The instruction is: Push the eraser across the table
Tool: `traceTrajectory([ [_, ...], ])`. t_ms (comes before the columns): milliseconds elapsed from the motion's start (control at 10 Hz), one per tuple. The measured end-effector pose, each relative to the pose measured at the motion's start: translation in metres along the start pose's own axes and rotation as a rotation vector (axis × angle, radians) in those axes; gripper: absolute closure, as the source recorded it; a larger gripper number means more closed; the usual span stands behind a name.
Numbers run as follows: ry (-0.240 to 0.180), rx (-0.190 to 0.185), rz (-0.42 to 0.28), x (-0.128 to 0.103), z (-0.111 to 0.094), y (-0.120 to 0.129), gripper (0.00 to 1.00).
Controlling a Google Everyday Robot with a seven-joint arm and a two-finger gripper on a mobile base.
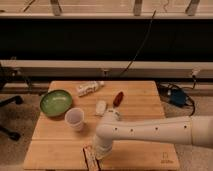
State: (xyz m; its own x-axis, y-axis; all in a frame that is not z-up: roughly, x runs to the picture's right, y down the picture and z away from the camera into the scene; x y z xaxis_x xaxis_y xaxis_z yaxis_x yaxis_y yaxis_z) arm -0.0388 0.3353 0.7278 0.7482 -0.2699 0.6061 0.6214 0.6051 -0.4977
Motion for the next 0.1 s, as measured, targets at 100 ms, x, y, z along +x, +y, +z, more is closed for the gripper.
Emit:
traceTrajectory([
  [100, 0.001, 0.001, 0.008, 0.0067, -0.0025, -0.0043, 1.00],
])
